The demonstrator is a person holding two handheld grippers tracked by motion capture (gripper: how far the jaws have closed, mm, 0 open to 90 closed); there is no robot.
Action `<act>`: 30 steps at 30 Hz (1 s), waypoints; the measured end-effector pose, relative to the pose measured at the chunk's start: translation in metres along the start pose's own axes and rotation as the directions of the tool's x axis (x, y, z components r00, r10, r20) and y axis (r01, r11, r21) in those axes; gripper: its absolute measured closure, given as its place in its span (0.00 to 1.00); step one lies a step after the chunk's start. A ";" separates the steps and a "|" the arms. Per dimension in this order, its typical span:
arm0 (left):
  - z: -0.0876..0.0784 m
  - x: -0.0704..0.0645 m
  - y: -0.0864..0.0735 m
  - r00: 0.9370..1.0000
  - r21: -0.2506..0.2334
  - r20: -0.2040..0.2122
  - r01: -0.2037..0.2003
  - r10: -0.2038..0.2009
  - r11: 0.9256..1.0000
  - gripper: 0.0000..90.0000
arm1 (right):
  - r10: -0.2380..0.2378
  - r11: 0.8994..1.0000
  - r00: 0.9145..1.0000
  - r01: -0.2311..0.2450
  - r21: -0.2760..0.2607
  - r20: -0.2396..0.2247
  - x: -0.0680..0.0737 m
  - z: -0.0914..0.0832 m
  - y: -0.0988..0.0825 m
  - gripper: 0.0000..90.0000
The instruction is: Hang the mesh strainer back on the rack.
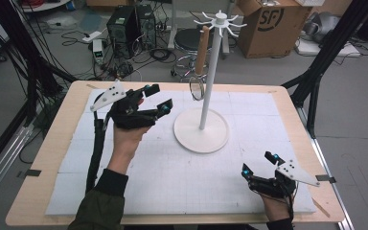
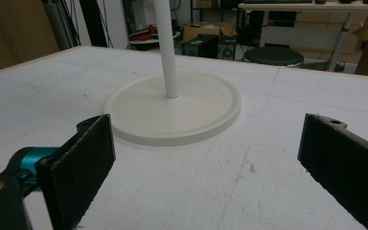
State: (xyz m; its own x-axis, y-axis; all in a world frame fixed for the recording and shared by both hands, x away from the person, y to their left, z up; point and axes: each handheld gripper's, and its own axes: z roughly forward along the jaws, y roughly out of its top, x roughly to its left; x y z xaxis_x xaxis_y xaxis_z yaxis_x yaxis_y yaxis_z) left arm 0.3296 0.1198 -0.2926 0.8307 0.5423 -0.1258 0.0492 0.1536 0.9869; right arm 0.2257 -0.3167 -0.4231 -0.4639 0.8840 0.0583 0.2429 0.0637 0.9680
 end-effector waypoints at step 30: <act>-0.110 -0.002 -0.077 0.992 0.025 -0.124 0.040 -0.036 0.999 0.29 | -0.012 1.000 0.999 0.012 0.017 -0.044 0.012 0.011 0.001 0.05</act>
State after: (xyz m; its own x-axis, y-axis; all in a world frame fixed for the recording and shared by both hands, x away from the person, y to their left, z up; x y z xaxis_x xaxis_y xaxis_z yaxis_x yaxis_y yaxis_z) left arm 0.2631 0.1980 -0.3798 0.7531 0.6347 -0.1732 0.0961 0.1543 0.9833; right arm 0.2299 -0.3012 -0.4246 -0.5038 0.8619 0.0577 0.2517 0.0825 0.9643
